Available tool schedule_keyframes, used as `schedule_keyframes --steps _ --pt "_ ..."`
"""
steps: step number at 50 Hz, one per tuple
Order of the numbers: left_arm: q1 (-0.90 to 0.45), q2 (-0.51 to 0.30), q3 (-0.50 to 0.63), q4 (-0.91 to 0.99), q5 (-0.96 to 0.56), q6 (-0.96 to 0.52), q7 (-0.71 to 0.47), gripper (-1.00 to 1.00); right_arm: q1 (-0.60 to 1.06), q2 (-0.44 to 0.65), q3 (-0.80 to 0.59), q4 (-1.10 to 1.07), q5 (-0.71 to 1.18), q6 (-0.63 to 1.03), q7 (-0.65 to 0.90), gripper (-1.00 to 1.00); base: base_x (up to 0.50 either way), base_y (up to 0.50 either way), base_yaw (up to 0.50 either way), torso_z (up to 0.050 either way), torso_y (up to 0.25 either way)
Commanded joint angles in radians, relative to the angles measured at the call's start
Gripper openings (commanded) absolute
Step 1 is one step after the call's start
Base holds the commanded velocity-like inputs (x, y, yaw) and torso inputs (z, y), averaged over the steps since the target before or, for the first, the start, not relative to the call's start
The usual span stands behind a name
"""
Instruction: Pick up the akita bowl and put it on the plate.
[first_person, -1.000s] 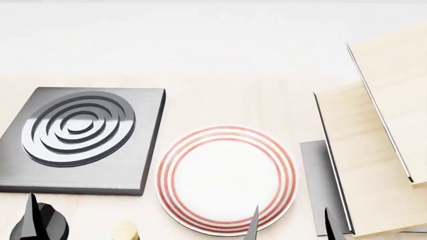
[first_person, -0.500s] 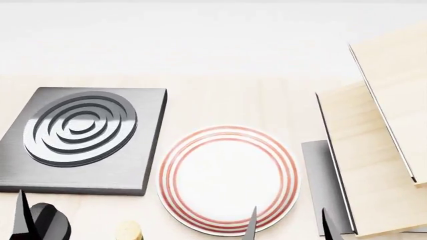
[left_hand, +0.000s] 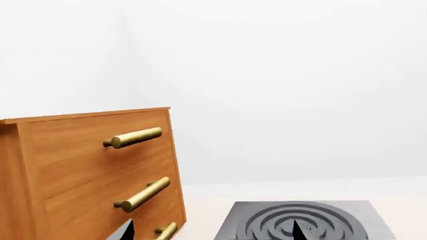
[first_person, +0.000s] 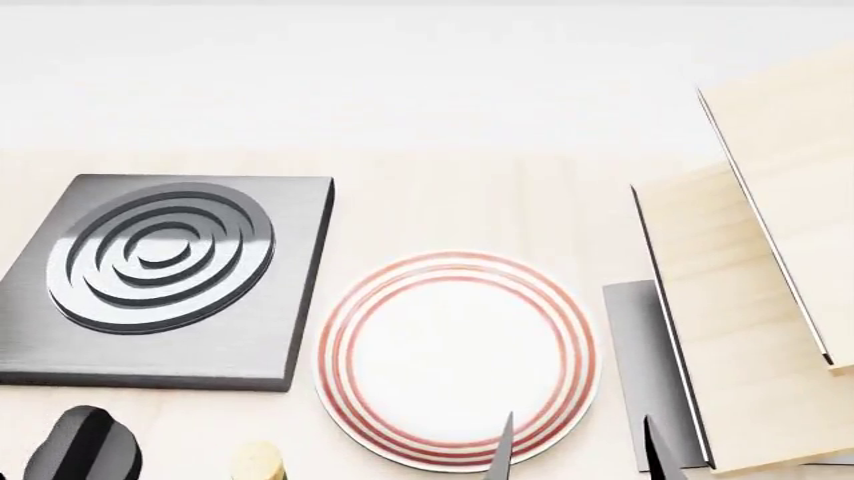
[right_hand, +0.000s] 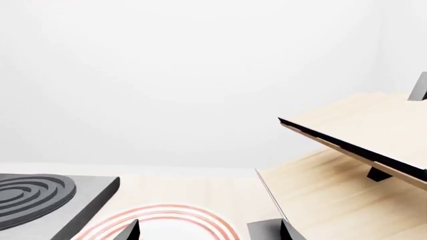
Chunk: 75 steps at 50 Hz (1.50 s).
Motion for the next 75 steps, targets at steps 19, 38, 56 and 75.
schedule_keyframes --steps 19,38,56,75 --pt "0.076 -0.054 -0.183 0.074 0.0 -0.09 -0.075 1.0 0.012 0.003 -0.017 0.011 -0.004 0.006 0.011 1.0 0.0 0.0 0.0 0.0 0.0" --pt "0.102 -0.074 -0.249 0.082 -0.07 -0.126 -0.054 1.0 0.014 0.006 -0.027 0.022 -0.005 0.001 0.014 1.0 0.0 0.0 0.0 0.0 0.0" --pt "0.125 -0.111 -0.283 0.109 -0.157 -0.233 -0.018 1.0 0.017 0.008 -0.033 0.036 -0.002 -0.006 0.018 1.0 0.0 0.0 0.0 0.0 0.0" --pt "0.119 -0.125 -0.278 0.084 -0.246 -0.308 0.028 1.0 0.019 0.013 -0.039 0.036 0.0 -0.006 0.024 1.0 0.0 0.0 0.0 0.0 0.0"
